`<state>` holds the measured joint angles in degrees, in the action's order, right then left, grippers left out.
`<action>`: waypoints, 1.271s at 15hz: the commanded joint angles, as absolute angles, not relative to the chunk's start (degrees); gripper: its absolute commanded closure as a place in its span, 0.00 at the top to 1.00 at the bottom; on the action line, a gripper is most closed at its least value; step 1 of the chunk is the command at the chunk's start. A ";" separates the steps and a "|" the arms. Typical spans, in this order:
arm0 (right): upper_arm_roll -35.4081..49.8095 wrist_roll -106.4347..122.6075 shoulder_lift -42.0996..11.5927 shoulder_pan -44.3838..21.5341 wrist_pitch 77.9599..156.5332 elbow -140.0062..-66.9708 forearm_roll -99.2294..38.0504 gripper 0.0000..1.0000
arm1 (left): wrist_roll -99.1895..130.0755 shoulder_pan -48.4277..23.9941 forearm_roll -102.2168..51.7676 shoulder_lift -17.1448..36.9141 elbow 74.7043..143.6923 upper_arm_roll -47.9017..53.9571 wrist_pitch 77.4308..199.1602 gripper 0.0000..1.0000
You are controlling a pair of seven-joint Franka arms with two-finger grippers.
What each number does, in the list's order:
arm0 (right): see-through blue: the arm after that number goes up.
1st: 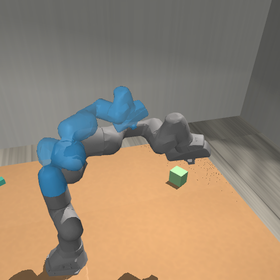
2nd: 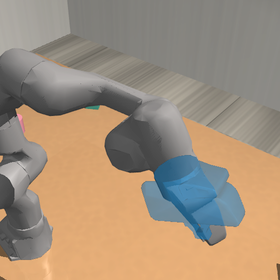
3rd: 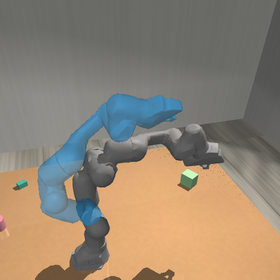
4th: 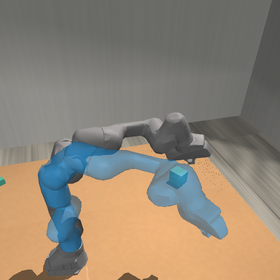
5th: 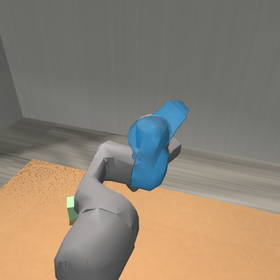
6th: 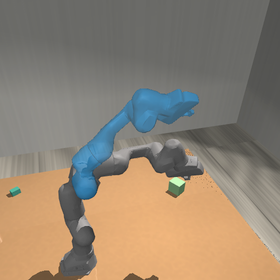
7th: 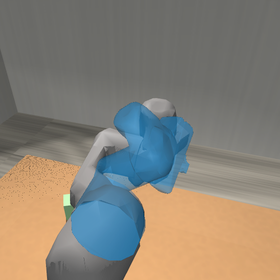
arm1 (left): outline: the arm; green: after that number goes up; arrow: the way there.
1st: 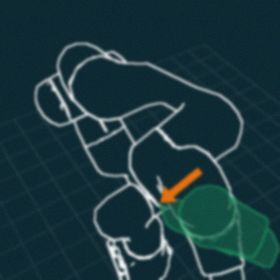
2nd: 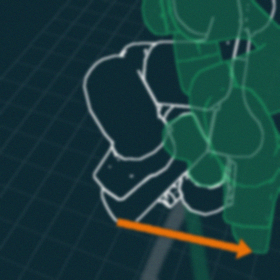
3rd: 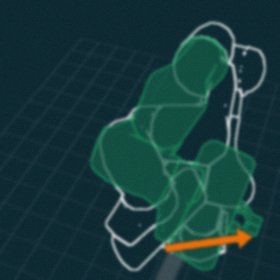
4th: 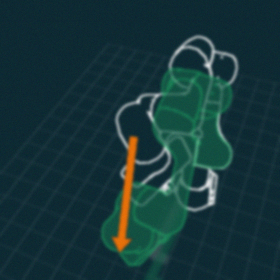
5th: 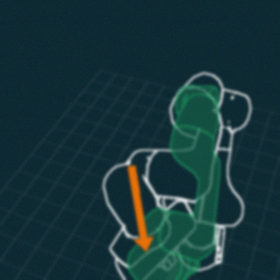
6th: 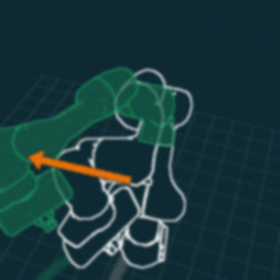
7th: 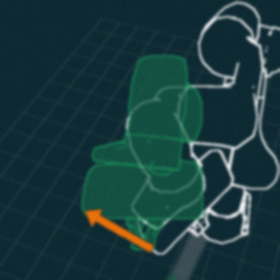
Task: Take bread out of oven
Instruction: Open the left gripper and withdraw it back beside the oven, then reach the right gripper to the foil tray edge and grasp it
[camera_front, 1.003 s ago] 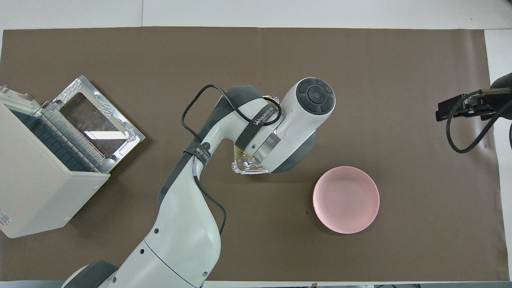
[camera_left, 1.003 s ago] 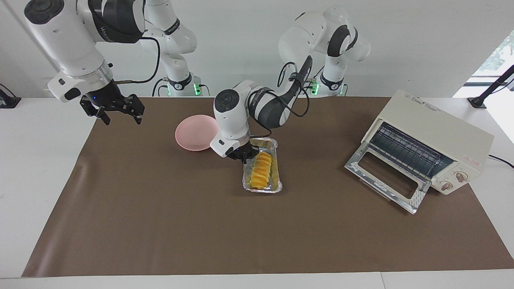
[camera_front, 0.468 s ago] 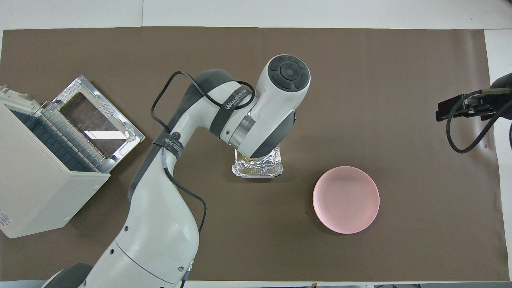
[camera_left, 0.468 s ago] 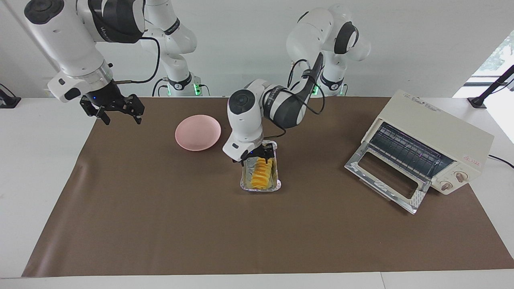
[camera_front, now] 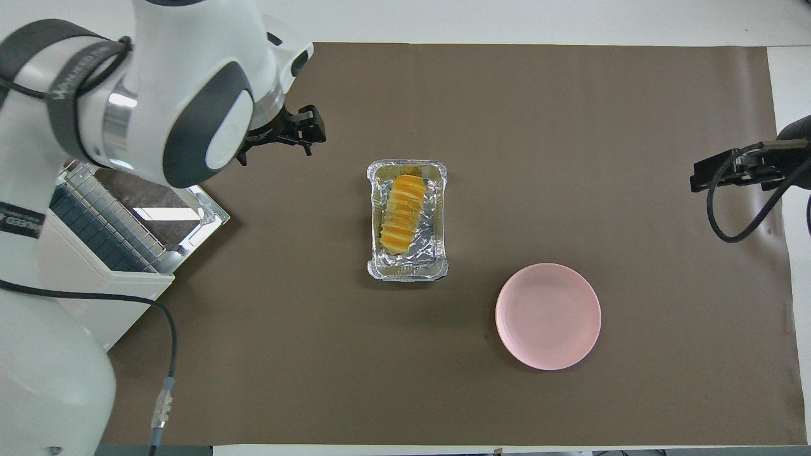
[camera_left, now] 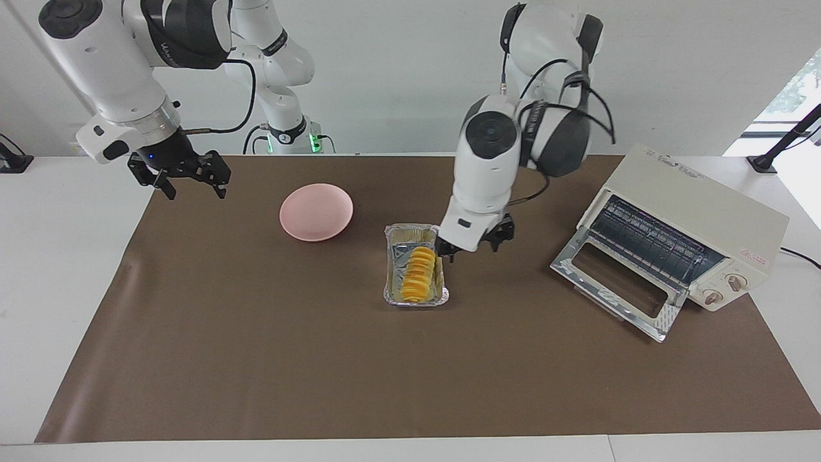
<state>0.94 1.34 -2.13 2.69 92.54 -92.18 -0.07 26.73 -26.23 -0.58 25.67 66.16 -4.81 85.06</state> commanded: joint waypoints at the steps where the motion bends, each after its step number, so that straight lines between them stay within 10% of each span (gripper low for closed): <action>1: 1.05 0.62 -1.76 3.08 91.67 -92.02 -0.97 1.00 | 15.43 -20.24 -0.79 17.25 73.73 -4.22 81.58 1.00; 11: 1.05 0.62 -1.76 3.08 91.67 -92.02 -0.97 1.00 | 1.69 -8.44 -0.88 -4.64 94.37 -2.55 74.96 1.00; 19: 1.05 0.62 -1.76 3.08 91.67 -92.02 -0.97 1.00 | -1.23 -7.56 -1.32 -0.79 92.02 -2.64 76.91 1.00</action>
<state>0.94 1.34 -2.13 2.69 92.54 -92.18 -0.07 -0.24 -8.43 -0.58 -2.40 93.40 -3.15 77.89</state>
